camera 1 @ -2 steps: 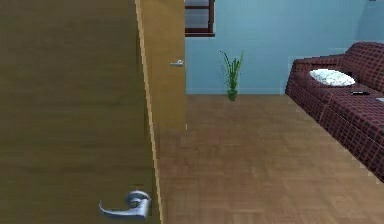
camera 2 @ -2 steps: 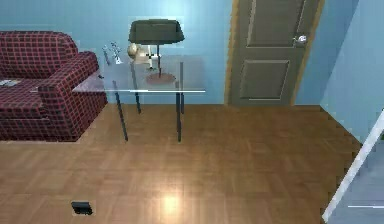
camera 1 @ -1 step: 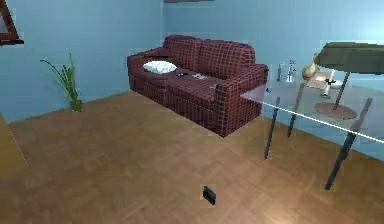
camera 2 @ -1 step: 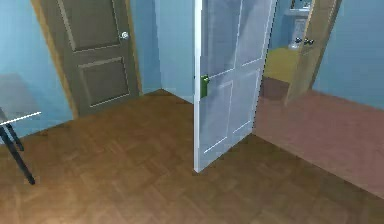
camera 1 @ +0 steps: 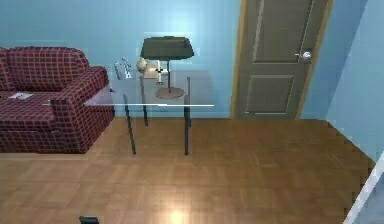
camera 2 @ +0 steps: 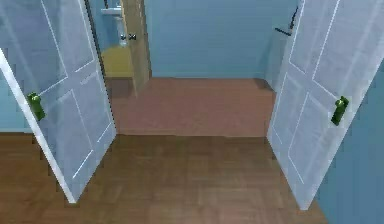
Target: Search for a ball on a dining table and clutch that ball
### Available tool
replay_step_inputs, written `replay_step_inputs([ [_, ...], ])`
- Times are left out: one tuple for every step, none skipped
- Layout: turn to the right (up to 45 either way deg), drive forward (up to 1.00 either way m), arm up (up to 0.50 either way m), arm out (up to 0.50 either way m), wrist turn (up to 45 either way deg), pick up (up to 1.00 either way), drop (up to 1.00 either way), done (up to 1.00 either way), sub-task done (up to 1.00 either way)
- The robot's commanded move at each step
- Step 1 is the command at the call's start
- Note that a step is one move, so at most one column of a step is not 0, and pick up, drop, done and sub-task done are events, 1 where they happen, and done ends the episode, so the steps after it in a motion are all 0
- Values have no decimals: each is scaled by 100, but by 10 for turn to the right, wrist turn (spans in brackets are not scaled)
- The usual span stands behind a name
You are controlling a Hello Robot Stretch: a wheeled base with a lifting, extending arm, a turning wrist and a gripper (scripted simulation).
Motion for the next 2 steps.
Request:
replay_step_inputs([
  [450,0,0,0,0,0,0,0,0],
  [0,20,0,0,0,0,0,0,0],
])
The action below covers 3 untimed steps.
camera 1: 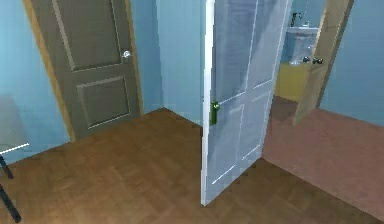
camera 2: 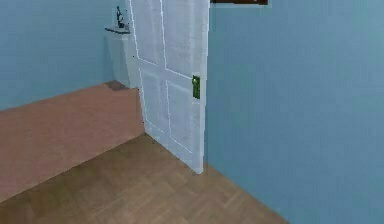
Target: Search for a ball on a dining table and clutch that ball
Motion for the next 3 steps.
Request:
replay_step_inputs([
  [-450,0,0,0,0,0,0,0,0],
  [-450,0,0,0,0,0,0,0,0],
  [-180,0,0,0,0,0,0,0,0],
])
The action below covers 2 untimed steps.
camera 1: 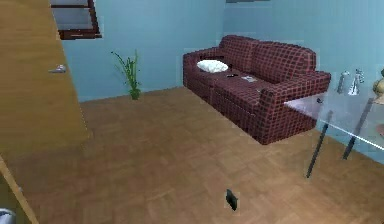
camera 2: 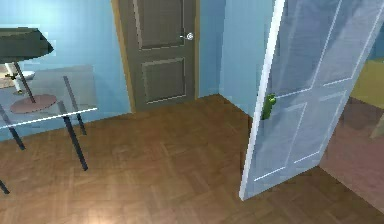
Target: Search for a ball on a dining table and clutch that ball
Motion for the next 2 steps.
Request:
replay_step_inputs([
  [0,35,0,0,0,0,0,0,0],
  [-420,0,0,0,0,0,0,0,0],
])
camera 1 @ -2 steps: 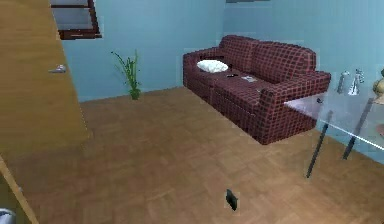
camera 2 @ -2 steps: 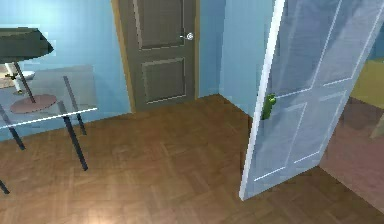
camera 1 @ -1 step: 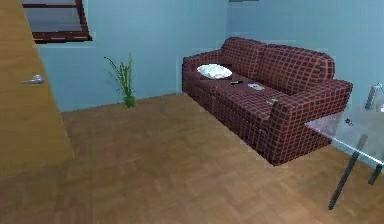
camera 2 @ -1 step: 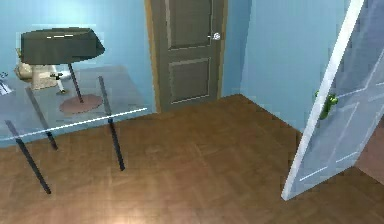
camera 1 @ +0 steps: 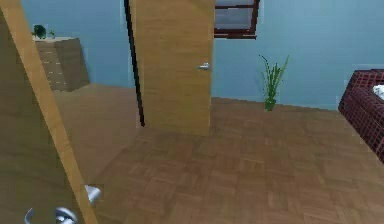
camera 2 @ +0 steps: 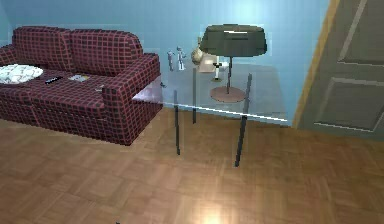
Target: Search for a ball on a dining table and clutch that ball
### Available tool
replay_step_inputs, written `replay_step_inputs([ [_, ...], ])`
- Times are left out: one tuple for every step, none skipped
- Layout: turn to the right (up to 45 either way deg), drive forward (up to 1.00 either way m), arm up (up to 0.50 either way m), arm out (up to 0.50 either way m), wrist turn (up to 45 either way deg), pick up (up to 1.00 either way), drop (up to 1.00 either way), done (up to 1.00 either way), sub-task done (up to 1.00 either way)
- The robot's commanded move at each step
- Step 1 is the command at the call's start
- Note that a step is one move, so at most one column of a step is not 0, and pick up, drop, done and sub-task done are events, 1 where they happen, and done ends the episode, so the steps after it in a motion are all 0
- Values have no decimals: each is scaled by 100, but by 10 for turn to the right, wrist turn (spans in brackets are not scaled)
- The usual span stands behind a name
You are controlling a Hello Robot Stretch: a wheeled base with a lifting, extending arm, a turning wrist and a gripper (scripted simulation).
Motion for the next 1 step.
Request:
replay_step_inputs([
  [0,75,0,0,0,0,0,0,0],
])
